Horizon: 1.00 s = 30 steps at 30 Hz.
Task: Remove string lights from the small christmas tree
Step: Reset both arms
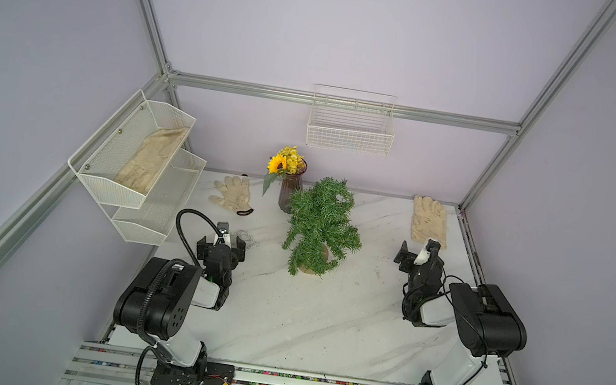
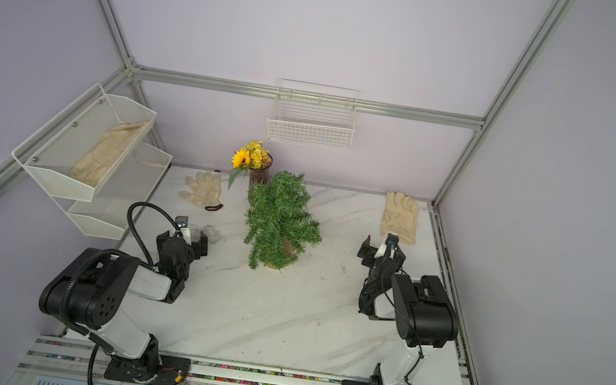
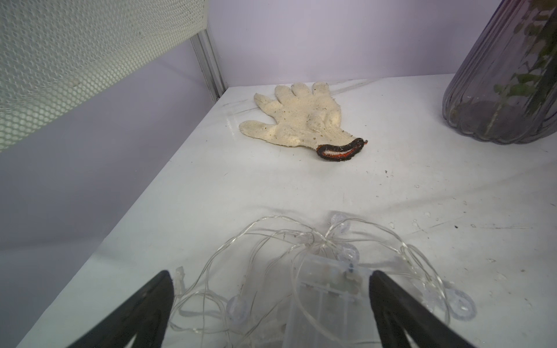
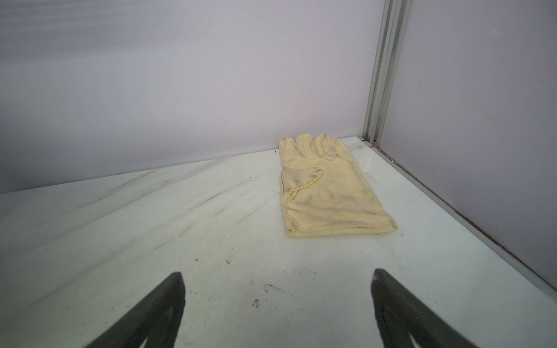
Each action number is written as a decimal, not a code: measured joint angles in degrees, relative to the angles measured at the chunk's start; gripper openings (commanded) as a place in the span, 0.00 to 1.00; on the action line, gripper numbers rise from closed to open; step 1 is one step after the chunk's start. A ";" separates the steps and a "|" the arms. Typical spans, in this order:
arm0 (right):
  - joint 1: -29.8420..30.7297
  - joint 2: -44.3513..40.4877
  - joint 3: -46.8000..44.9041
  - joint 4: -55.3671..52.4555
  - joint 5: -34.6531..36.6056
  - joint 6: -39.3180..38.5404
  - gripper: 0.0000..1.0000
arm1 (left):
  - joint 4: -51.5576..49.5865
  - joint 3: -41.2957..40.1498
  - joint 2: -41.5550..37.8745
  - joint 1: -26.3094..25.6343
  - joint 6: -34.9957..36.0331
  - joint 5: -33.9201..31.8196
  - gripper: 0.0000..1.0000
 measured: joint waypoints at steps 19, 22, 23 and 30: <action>0.00 0.00 0.00 0.09 0.00 -0.07 0.97 | 13.53 -5.90 0.33 -0.11 0.11 0.11 1.00; 0.00 0.00 0.00 0.11 0.00 -0.20 0.97 | 6.84 -3.34 0.28 -0.09 -0.02 -0.26 1.00; 0.00 0.00 0.00 0.13 0.02 -0.22 0.97 | 5.14 -2.45 0.20 -0.07 -0.11 -0.22 1.00; 0.00 0.00 0.00 0.26 0.02 -0.39 0.97 | 9.27 -4.22 -0.26 -0.07 -0.13 -0.02 1.00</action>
